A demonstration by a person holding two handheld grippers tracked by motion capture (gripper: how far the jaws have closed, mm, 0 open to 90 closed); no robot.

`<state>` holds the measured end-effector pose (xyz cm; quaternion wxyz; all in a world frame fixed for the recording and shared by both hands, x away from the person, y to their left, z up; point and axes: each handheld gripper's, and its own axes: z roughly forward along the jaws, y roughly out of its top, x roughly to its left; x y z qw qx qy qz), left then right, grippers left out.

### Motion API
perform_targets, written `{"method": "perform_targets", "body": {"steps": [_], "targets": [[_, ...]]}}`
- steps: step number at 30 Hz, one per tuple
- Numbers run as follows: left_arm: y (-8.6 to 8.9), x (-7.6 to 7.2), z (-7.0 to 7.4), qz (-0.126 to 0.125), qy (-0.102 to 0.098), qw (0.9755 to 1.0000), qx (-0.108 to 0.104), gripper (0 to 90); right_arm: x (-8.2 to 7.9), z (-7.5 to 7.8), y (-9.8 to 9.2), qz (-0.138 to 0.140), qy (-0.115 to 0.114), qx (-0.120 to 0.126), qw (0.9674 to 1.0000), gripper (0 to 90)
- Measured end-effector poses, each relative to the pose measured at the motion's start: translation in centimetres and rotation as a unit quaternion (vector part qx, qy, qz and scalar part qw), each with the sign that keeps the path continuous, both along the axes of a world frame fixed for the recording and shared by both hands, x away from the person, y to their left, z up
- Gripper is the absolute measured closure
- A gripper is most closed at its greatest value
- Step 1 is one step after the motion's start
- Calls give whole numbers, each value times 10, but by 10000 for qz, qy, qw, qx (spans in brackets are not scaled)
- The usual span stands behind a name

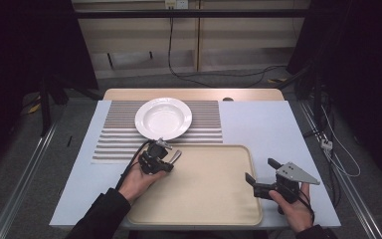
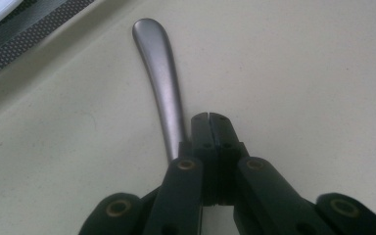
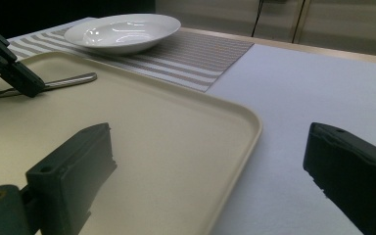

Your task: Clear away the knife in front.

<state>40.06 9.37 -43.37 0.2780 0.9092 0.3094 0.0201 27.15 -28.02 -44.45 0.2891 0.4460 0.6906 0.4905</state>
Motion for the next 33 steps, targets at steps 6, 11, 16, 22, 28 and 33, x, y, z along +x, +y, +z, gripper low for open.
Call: {"method": "perform_targets", "body": {"steps": [6, 11, 16, 22, 28, 33], "targets": [[3, 0, 1, 27, -28, 9999, 101, 900, 0, 0, 1, 2, 23, 7, 10000, 44], [6, 1, 2, 24, -16, 9999, 131, 900, 0, 0, 0, 1, 15, -10, 10000, 44], [10, 2, 3, 109, 57, 9998, 158, 900, 0, 0, 0, 4, 9, -9, 10000, 44], [17, 5, 3, 167, 98, 9997, 168, 900, 0, 0, 0, 7, 2, -2, 10000, 44], [17, 3, 4, 152, 8, 9995, 270, 900, 0, 0, 0, -2, 20, -29, 10000, 44], [20, 2, 3, 280, 31, 9993, 225, 900, -1, 0, -1, -4, -5, -13, 10000, 44]]}}
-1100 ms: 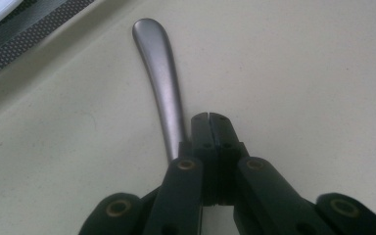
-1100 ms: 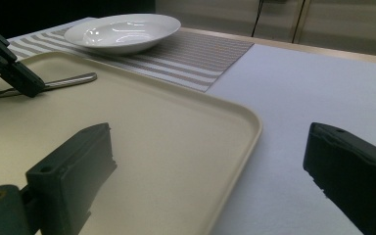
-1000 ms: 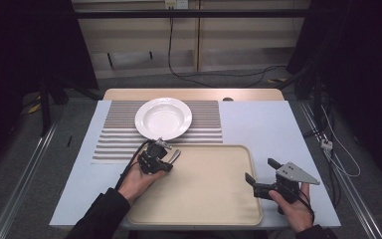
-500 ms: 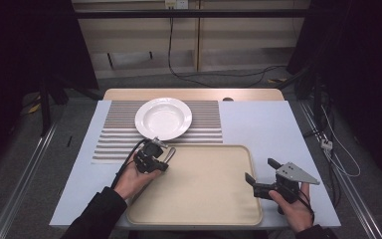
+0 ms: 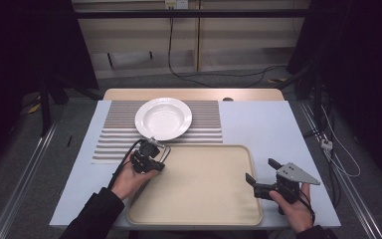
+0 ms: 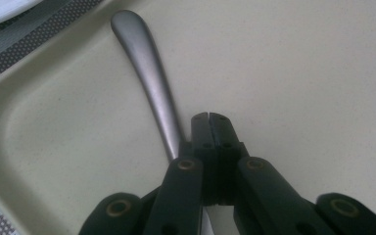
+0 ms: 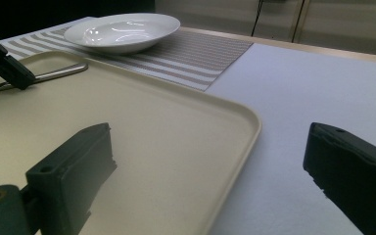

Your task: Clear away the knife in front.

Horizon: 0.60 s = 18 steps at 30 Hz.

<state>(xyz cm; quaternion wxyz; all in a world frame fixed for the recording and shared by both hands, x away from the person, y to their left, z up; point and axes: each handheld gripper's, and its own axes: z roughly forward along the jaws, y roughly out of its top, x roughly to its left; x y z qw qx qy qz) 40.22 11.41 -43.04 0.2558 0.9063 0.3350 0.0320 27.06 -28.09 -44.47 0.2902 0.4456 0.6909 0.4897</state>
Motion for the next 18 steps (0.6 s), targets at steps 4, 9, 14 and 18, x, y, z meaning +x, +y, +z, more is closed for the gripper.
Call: {"method": "perform_targets", "body": {"steps": [4, 9, 14, 18], "targets": [[4, 1, 0, 28, 28, 10000, 6, 900, -1, 0, 0, -5, -4, -3, 10000, 44], [11, -1, 1, 70, -3, 10000, 63, 900, -1, 0, 0, -15, 3, -10, 10000, 44], [17, -4, 2, 102, -12, 9998, 145, 900, -1, 0, 0, -19, 25, 4, 10000, 44], [21, -7, 1, 176, -27, 9998, 127, 900, 0, 0, 1, -14, 20, -6, 10000, 44]]}}
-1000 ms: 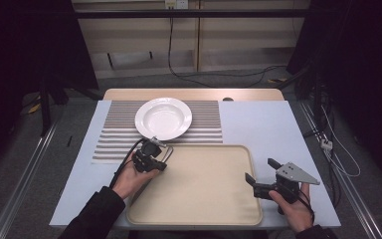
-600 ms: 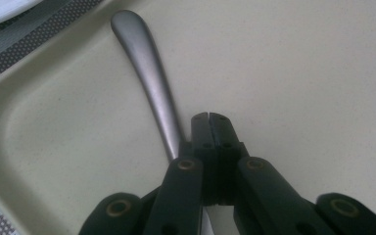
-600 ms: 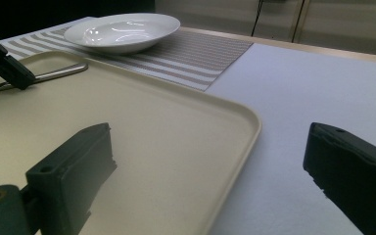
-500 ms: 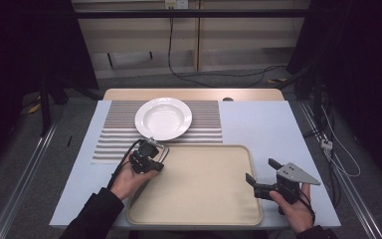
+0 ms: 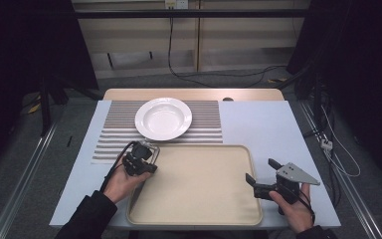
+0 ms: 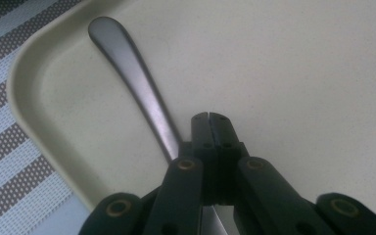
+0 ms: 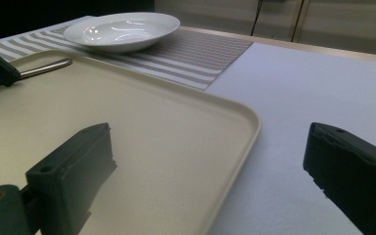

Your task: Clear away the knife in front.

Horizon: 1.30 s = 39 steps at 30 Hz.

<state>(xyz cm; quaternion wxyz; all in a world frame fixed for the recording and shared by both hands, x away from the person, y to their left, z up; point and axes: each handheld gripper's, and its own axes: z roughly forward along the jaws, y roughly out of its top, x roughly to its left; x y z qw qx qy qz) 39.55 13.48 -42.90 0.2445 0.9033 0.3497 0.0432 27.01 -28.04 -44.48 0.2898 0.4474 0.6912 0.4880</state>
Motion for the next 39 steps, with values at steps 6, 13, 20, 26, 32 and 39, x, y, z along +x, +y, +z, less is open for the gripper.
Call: {"method": "perform_targets", "body": {"steps": [6, 13, 20, 26, 32, 39], "targets": [[5, -2, 0, 125, -11, 9999, 22, 900, 0, 0, 0, -3, 6, -2, 10000, 44], [14, -7, -1, 313, -68, 9994, -105, 900, 0, 0, 0, 8, -5, 5, 10000, 44], [14, -15, 0, 312, -190, 9993, 57, 900, 1, 0, 1, 6, 14, -13, 10000, 44], [19, -16, -2, 341, -200, 9992, -104, 900, 0, 0, 1, -4, 8, -1, 10000, 44], [21, -15, -2, 290, -253, 9987, -319, 900, 0, 0, 0, -11, 4, -17, 10000, 44], [28, -17, 8, 361, -549, 9943, -840, 714, 0, 0, 0, -3, 7, 1, 10000, 44]]}}
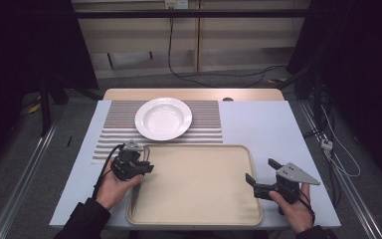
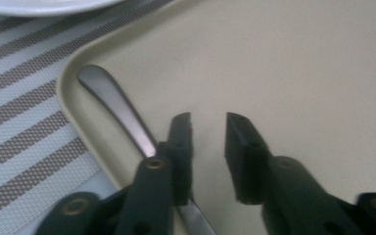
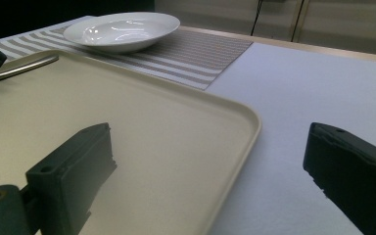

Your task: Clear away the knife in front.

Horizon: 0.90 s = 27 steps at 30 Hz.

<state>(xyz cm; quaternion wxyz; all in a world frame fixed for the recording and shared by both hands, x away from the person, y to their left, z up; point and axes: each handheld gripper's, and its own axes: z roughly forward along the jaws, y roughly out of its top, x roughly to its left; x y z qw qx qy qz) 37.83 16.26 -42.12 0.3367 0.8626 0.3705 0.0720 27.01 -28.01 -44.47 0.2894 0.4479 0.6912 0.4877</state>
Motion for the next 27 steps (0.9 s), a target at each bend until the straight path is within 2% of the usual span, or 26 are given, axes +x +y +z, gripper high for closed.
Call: {"method": "perform_targets", "body": {"steps": [2, 3, 6, 9, 11, 13, 14, 16, 18, 19, 20, 22, 24, 27], "targets": [[2, -1, 3, 28, 58, 9999, -143, 627, 0, 0, 0, -2, -1, -1, 10000, 44], [2, -1, 4, 75, 21, 9998, -161, 570, 0, 0, 0, -2, 1, 2, 10000, 44], [3, -3, 8, 240, -205, 9991, -270, 318, 1, 0, 0, -1, 1, 1, 10000, 44], [7, -6, 13, 363, -409, 9976, -419, 179, 1, 0, 0, 15, 1, -4, 10000, 44], [11, -7, 16, 437, -451, 9968, -485, 88, 1, 0, 0, 5, 10, 12, 10000, 44], [17, -10, 19, 396, -512, 9960, -613, 81, 1, -1, 0, 4, 11, 10, 10000, 44], [18, -12, 20, 412, -608, 9952, -645, 72, 1, 0, 0, 0, 14, 18, 10000, 44], [22, -17, 22, 247, -646, 9955, -647, 66, 1, 0, 0, -3, 12, 30, 10000, 44], [25, -22, 23, 209, -756, 9943, -726, 60, 1, 0, 0, -11, 16, 33, 10000, 44], [26, -23, 23, 222, -809, 9942, -669, 59, 1, 0, 0, -16, 16, 39, 10000, 44], [27, -25, 23, 280, -841, 9942, -617, 60, 1, 0, 0, -24, 20, 34, 10000, 44], [30, -29, 23, 388, -987, 9924, -622, 62, 1, 0, 0, -30, 20, 37, 10000, 44], [35, -32, 22, 521, -1165, 9896, -659, 66, 1, 0, -1, -33, 25, 35, 10000, 44], [44, -37, 18, 715, -1179, 9877, -739, 70, 1, 0, -1, -39, 27, 36, 10000, 44]]}}
